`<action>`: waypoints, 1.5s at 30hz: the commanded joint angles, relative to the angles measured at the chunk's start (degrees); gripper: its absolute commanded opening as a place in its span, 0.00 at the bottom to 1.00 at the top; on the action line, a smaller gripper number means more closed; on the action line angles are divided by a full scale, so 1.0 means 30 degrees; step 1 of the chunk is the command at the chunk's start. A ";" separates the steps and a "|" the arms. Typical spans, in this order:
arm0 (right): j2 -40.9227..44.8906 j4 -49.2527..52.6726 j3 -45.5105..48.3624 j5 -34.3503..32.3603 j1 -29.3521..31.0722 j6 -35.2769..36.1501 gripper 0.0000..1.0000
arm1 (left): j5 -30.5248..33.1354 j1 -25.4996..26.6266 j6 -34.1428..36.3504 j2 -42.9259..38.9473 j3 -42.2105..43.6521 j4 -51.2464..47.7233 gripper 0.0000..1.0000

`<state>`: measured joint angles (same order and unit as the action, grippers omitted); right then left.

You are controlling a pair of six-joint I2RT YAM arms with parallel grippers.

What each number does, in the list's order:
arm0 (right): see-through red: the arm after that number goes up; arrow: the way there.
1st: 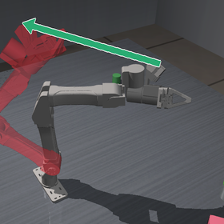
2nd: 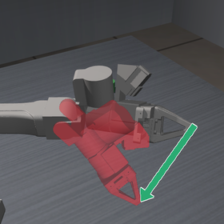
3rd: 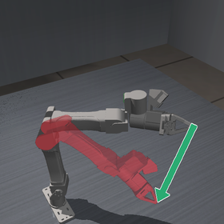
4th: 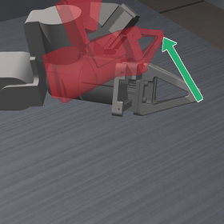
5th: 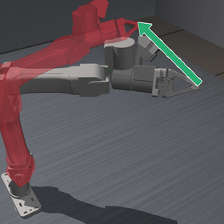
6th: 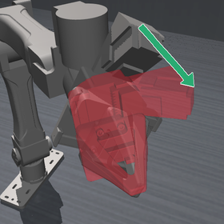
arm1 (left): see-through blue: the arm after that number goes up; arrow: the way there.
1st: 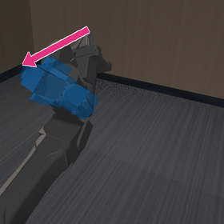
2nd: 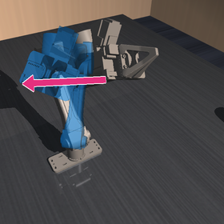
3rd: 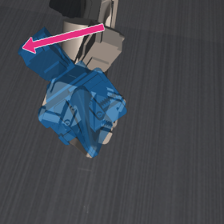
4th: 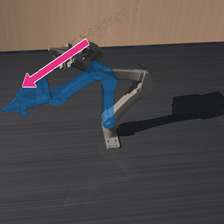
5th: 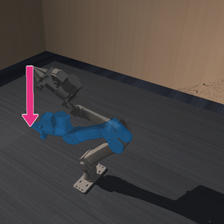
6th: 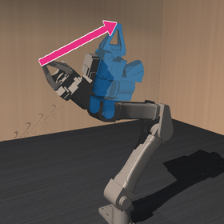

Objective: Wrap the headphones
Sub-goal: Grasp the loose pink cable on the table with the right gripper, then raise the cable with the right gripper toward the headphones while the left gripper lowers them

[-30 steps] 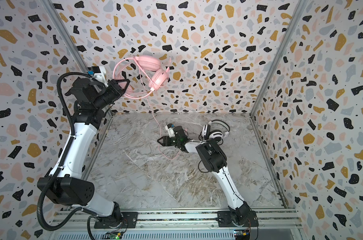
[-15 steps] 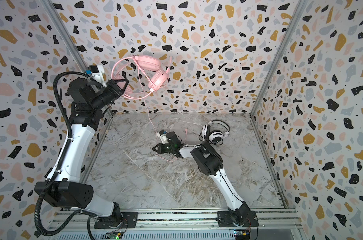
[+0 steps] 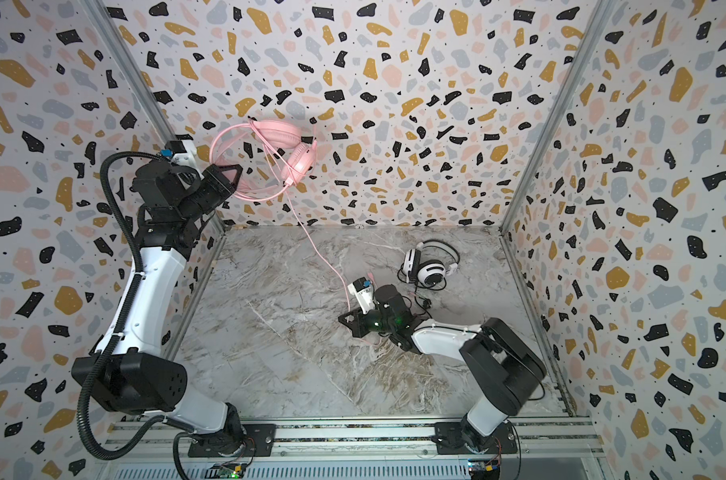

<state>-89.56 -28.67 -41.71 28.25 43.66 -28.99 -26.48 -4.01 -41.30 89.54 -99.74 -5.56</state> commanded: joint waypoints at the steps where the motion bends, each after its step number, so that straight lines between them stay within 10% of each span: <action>1: 0.2460 0.1635 0.0890 -0.1450 0.0342 0.1032 0.00 | 0.0911 -0.0058 0.0003 0.0013 -0.0269 0.2731 0.00; 13: 0.9563 0.8003 -0.1189 -0.6358 0.0622 0.4253 0.00 | 0.5100 -0.0765 0.2379 0.0433 0.1416 0.2411 0.00; 24: 0.9773 0.9486 -0.6244 -0.9577 0.0070 0.8771 0.00 | 0.4934 -0.0629 0.3664 0.0006 0.4928 0.1727 0.00; 32: 0.6831 0.8417 -1.1159 -0.7369 -0.2603 1.0593 0.00 | 0.5342 0.1765 0.7457 -0.0864 0.6382 -0.2064 0.00; 45: 0.0141 0.8617 -1.8942 -0.3163 -0.6425 1.0603 0.00 | -0.0688 0.3531 1.2059 0.0244 0.5363 -0.7748 0.00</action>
<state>-88.05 -1.52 -93.34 15.57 25.30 2.92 -21.32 4.71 -8.75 90.56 -81.21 -29.28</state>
